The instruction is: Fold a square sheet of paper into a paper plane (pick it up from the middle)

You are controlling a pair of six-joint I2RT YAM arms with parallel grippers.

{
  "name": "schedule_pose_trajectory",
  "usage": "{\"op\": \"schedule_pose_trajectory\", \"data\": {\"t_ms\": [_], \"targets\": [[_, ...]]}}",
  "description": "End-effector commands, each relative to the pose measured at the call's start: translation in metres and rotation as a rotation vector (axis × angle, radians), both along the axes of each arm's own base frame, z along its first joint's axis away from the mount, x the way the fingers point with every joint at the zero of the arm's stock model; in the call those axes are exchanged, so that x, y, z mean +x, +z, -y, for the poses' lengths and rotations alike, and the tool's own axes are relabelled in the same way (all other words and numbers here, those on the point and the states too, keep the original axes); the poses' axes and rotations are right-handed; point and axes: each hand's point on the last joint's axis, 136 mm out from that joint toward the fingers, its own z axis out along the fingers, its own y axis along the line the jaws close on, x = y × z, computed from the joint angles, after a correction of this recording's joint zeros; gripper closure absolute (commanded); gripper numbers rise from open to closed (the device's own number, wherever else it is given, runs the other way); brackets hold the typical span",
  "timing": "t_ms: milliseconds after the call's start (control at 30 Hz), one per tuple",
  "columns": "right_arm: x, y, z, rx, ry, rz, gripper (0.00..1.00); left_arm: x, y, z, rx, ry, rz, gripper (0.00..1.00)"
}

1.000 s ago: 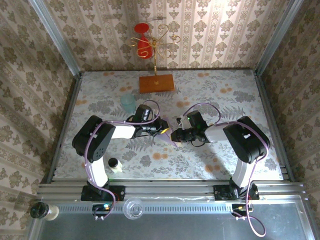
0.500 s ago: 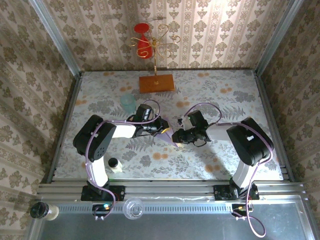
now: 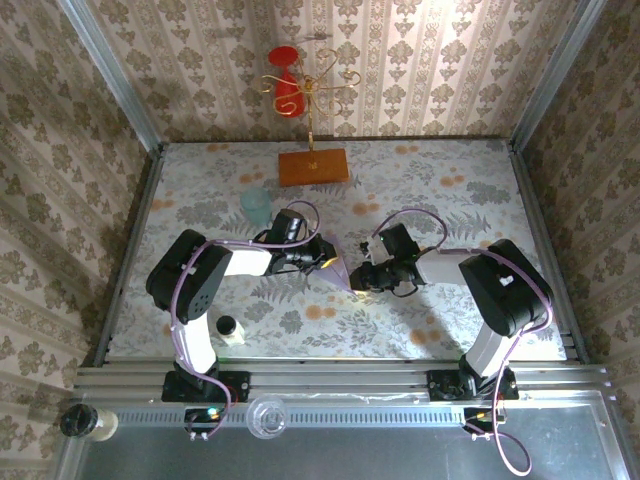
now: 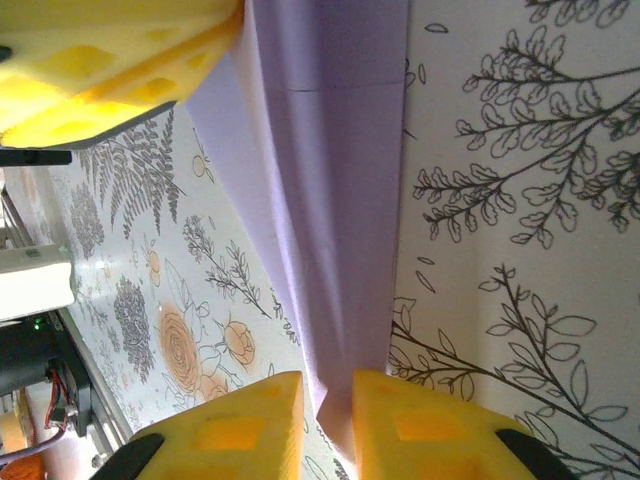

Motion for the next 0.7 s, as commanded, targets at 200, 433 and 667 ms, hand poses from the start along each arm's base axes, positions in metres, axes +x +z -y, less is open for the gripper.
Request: {"op": "schedule_pose_trajectory", "data": {"t_ms": [200, 433, 667], "targets": [[-0.011, -0.009, 0.004, -0.015, 0.023, -0.051, 0.83, 0.004, -0.004, 0.001, 0.024, -0.013, 0.01, 0.89], [-0.015, -0.012, 0.004, -0.005, 0.028, -0.111, 0.84, 0.005, -0.003, 0.003, 0.022, -0.02, 0.011, 0.89], [-0.015, -0.017, 0.004, -0.009, 0.027, -0.159, 0.84, 0.006, -0.009, 0.001, 0.04, -0.018, -0.004, 0.89]]}}
